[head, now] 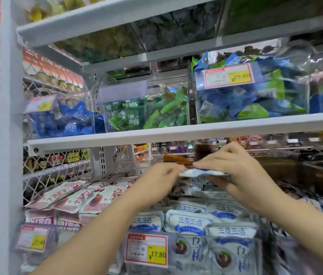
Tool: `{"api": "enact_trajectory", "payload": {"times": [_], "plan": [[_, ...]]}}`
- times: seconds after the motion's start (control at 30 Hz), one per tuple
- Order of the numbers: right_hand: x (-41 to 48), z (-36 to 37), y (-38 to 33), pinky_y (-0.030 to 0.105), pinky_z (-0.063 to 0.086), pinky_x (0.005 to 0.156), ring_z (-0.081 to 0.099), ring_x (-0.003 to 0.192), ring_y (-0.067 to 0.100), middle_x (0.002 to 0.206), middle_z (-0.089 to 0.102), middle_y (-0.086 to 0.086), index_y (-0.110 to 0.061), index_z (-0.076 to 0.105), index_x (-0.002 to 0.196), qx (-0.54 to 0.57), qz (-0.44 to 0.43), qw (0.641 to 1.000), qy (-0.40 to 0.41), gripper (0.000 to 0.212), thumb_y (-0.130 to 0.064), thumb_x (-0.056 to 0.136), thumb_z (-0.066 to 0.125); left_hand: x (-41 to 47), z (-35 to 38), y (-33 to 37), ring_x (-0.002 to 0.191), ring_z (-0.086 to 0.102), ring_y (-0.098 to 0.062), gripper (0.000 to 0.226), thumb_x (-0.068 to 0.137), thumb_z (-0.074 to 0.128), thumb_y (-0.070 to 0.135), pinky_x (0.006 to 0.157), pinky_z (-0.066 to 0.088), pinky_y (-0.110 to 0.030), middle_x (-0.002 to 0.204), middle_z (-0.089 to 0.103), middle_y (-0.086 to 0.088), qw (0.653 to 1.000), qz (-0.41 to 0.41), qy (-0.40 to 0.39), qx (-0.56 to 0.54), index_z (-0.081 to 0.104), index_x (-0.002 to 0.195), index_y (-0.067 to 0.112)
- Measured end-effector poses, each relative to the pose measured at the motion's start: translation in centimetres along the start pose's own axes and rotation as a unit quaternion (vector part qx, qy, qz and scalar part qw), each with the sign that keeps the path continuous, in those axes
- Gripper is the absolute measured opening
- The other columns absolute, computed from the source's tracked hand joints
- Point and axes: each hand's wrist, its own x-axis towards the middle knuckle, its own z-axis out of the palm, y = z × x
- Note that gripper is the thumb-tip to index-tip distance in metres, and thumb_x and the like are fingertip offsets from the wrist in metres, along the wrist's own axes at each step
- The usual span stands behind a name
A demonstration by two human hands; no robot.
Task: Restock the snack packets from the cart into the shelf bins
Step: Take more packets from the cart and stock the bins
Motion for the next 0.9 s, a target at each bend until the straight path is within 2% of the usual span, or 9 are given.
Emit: {"api": "enact_trajectory", "payload": {"times": [0.1,0.17,0.27,0.33,0.47,0.6,0.7,0.8,0.9], "plan": [[-0.3,0.1,-0.7,0.033,0.047,0.077,0.053,0.086,0.023,0.117,0.071,-0.015,-0.022,0.077,0.107,-0.044,-0.107,0.992,0.041,0.031,-0.005,0.082,0.078,-1.0,-0.9,1.9,0.079,0.069,-0.013,0.055,0.106,0.031,0.048,0.070,0.056,-0.020,0.099,0.077,-0.003,0.942,-0.104,-0.033,-0.317,0.067,0.123,0.011],[-0.6,0.3,-1.3,0.033,0.048,0.077,0.055,0.085,0.025,0.116,0.072,-0.012,-0.018,0.077,0.100,-0.054,-0.149,0.986,0.057,0.022,-0.005,0.082,0.077,-1.8,-0.8,2.6,0.076,0.066,-0.013,0.045,0.100,0.043,0.049,0.069,0.054,-0.023,0.092,0.076,0.002,0.920,-0.115,-0.086,-0.364,0.063,0.126,0.019],[-1.0,0.5,-2.2,0.030,0.046,0.077,0.055,0.086,0.023,0.104,0.068,-0.002,-0.016,0.070,0.089,-0.047,-0.180,0.979,0.080,0.012,-0.010,0.095,0.062,-2.2,0.0,2.5,0.093,0.058,-0.025,0.045,0.082,0.078,0.026,0.080,0.048,-0.032,0.111,0.071,-0.007,0.889,-0.107,-0.097,-0.435,0.063,0.125,0.024],[-1.2,0.4,-2.4,0.031,0.045,0.074,0.055,0.083,0.024,0.099,0.060,0.001,-0.015,0.064,0.087,-0.048,-0.174,0.980,0.084,0.012,-0.003,0.089,0.067,-2.3,0.8,2.0,0.099,0.047,-0.029,0.049,0.085,0.078,0.011,0.082,0.046,-0.034,0.110,0.065,-0.013,0.863,-0.092,-0.087,-0.490,0.063,0.129,0.024],[-1.4,0.1,-2.4,0.035,0.048,0.077,0.059,0.090,0.026,0.104,0.059,0.000,-0.016,0.063,0.092,-0.068,-0.157,0.985,0.025,0.026,0.003,0.077,0.073,-2.6,2.1,2.3,0.090,0.055,-0.027,0.052,0.094,0.062,-0.004,0.068,0.052,-0.031,0.106,0.062,-0.018,0.862,-0.096,-0.044,-0.497,0.055,0.137,0.025],[-1.8,-1.4,-1.3,0.039,0.048,0.096,0.055,0.116,0.024,0.125,0.057,0.001,-0.018,0.062,0.119,-0.102,-0.054,0.993,-0.032,0.050,-0.010,0.073,0.080,-2.5,1.6,2.4,0.093,0.064,-0.030,0.054,0.094,0.058,-0.009,0.083,0.057,-0.040,0.122,0.066,-0.029,0.880,-0.100,-0.010,-0.464,0.053,0.139,0.021],[-1.6,-2.3,-1.2,0.040,0.045,0.103,0.049,0.126,0.023,0.137,0.052,0.000,-0.022,0.055,0.130,-0.126,-0.024,0.990,-0.066,0.065,-0.012,0.070,0.080,-1.6,1.2,2.8,0.078,0.071,-0.022,0.050,0.096,0.058,-0.006,0.062,0.060,-0.033,0.112,0.071,-0.019,0.885,-0.146,-0.010,-0.442,0.052,0.140,0.018],[-1.1,-2.7,-0.6,0.030,0.034,0.112,0.041,0.132,0.013,0.141,0.049,-0.010,-0.032,0.047,0.134,-0.081,-0.029,0.991,-0.105,0.075,-0.006,0.069,0.075,-0.6,0.1,2.7,0.079,0.071,-0.018,0.048,0.097,0.059,0.000,0.067,0.060,-0.029,0.114,0.073,-0.015,0.904,-0.151,-0.068,-0.395,0.053,0.140,0.020],[-1.6,-3.5,0.2,0.030,0.045,0.104,0.044,0.129,-0.004,0.135,0.049,-0.029,-0.047,0.048,0.126,0.030,0.023,0.995,-0.096,0.067,-0.015,0.076,0.079,-1.0,-1.6,2.2,0.085,0.072,-0.017,0.037,0.095,0.064,0.006,0.070,0.062,-0.028,0.122,0.071,-0.013,0.895,-0.118,-0.179,-0.390,0.067,0.125,0.027]]}}
